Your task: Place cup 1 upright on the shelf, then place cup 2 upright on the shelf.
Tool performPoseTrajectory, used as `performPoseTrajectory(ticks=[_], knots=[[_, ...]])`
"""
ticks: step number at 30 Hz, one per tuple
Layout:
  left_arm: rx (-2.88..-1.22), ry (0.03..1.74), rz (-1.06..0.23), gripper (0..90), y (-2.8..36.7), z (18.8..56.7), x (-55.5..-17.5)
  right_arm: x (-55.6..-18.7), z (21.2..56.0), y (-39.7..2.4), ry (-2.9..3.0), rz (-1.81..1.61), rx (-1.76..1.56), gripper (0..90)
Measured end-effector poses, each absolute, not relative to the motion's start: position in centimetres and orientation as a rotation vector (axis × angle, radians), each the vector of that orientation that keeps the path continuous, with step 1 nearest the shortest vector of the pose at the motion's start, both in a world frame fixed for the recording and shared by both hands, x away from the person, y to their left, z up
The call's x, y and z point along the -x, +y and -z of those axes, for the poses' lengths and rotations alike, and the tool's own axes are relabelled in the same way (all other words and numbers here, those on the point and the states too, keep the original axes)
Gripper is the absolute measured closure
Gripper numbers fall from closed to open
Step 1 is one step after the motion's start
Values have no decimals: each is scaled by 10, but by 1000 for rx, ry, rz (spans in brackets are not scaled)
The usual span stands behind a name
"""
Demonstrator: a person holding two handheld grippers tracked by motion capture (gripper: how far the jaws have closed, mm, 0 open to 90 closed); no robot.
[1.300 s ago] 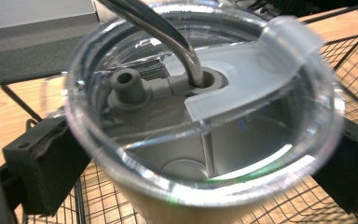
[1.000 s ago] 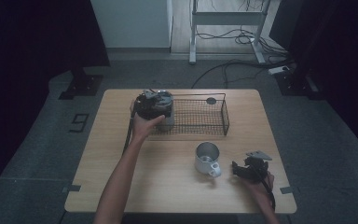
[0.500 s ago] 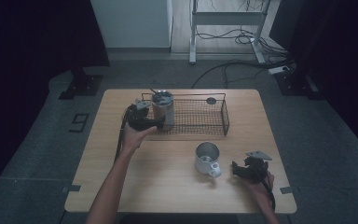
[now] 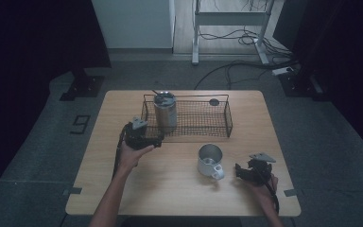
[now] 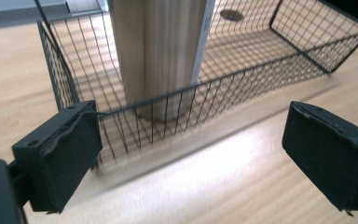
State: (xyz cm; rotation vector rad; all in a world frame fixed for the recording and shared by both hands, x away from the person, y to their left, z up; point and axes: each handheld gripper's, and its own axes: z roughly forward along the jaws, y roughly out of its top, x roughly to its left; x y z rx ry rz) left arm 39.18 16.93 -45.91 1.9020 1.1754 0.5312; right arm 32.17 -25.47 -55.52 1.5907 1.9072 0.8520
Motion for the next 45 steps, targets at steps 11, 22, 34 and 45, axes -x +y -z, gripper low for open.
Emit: performPoseTrajectory(ticks=[11,22,34,45], knots=[[-1929,1183,-504,58,187,479,-360,-322,555,-255,1907,-852,-1590,134],[-1965,1214,-475,85,196,509,-331,-322,555,-255,1907,-852,-1591,133],[-1983,1214,-465,109,195,521,-323,-322,555,-255,1906,-852,-1592,131],[-1976,1216,-472,108,200,523,-315,-321,555,-255,1898,-842,-1596,131]])
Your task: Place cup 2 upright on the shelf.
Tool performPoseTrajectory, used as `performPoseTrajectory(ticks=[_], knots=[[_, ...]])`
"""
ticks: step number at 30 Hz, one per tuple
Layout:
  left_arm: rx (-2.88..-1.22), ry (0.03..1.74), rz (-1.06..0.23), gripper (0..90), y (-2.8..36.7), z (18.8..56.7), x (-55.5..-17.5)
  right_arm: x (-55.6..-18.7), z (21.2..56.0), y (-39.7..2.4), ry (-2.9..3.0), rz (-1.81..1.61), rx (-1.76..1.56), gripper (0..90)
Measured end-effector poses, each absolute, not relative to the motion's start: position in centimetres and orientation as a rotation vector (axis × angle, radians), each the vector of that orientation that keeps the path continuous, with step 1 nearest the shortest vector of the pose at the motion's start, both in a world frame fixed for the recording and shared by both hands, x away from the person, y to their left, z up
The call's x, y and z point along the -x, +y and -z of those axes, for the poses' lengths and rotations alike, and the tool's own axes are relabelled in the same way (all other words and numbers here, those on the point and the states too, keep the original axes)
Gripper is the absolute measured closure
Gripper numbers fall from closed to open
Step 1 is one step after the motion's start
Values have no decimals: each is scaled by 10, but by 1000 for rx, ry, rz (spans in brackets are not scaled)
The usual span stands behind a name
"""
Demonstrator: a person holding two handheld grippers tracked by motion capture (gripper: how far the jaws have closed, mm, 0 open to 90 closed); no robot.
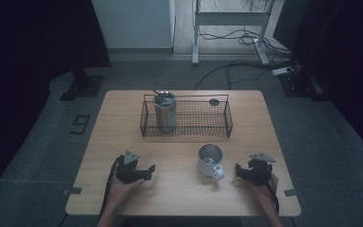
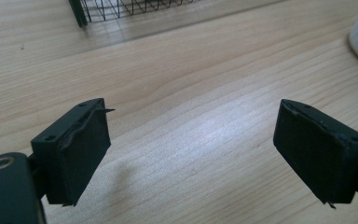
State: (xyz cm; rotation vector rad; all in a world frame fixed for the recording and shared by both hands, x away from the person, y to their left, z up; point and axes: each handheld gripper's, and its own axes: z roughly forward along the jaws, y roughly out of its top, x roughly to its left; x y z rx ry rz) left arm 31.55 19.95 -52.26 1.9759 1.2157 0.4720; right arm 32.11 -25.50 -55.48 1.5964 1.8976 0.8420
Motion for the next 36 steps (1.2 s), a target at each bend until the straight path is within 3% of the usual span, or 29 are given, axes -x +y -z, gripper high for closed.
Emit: performPoseTrajectory(ticks=[8,18,36], knots=[[-1971,1210,-466,108,200,522,-315,-316,551,-256,1875,-850,-1584,132],[-2003,1181,-462,109,193,524,-313,-303,521,-256,1793,-1020,-1608,135],[-1979,1154,-427,113,192,520,-312,-292,465,-218,1767,-1181,-1509,132]])
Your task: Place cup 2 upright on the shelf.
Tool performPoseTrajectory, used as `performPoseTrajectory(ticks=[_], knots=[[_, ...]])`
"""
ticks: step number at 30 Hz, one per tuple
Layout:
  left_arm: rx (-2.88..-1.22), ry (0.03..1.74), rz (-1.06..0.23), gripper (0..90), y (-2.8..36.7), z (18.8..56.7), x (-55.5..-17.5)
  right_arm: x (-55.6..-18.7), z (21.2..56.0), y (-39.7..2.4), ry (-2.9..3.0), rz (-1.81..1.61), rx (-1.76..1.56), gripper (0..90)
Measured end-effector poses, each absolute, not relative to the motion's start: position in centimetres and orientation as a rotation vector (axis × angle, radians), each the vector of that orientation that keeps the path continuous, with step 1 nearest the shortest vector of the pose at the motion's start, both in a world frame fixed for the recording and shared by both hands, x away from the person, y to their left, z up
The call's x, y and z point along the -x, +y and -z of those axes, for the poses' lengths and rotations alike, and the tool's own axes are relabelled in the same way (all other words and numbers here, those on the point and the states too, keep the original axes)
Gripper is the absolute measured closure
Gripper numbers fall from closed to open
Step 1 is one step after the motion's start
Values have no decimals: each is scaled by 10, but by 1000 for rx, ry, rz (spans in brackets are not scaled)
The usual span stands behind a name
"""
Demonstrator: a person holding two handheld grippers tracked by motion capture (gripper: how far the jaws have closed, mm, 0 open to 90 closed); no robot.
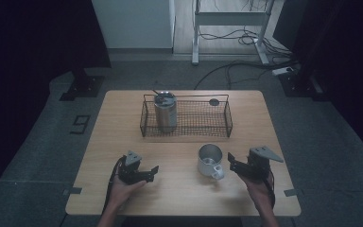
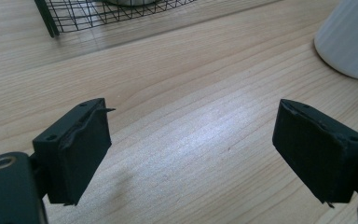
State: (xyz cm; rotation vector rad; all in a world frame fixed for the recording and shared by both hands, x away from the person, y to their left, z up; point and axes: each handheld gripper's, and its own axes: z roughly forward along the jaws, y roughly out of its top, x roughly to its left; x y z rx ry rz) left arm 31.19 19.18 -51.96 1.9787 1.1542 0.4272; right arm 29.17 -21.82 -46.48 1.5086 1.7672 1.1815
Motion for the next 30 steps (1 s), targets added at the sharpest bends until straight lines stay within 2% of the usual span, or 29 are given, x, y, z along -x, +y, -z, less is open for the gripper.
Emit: performPoseTrajectory(ticks=[9,30], knots=[[-1990,1152,-418,114,191,521,-312,-290,455,-197,1809,-1224,-1456,129],[-2005,1166,-423,114,187,526,-310,-296,457,-160,1940,-1269,-1378,125]])
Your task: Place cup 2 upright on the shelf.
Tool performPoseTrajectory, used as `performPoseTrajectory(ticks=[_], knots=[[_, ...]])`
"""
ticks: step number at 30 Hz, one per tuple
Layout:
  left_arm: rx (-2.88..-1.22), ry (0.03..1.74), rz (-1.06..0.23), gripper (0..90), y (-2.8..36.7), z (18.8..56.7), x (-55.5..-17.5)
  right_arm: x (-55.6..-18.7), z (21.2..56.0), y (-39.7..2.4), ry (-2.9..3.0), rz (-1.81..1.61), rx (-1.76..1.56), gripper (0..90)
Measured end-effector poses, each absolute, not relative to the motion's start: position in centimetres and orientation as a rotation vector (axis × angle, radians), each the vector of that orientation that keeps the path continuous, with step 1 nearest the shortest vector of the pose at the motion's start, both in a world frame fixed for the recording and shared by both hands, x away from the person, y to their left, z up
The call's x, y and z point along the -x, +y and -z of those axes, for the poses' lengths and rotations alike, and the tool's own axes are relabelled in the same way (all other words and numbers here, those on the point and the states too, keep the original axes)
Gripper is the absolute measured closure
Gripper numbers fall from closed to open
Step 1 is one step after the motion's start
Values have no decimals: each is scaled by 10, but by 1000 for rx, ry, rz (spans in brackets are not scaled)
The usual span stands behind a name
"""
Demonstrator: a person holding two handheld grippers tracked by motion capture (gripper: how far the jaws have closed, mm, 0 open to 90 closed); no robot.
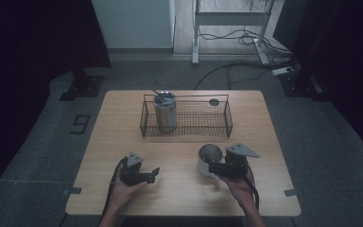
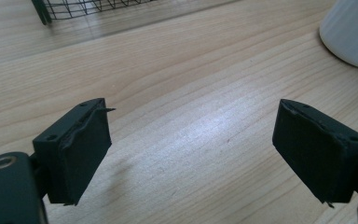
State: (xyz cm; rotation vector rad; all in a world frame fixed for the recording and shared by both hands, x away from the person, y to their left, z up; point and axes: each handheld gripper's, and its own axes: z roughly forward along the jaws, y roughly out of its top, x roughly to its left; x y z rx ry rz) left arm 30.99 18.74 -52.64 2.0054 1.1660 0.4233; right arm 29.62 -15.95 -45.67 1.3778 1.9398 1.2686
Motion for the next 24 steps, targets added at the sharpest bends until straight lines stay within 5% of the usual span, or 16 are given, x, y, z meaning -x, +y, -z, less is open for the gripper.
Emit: performPoseTrajectory(ticks=[24], knots=[[-1995,1170,-376,123,187,529,-311,-295,469,-138,1983,-1141,-1364,0]])
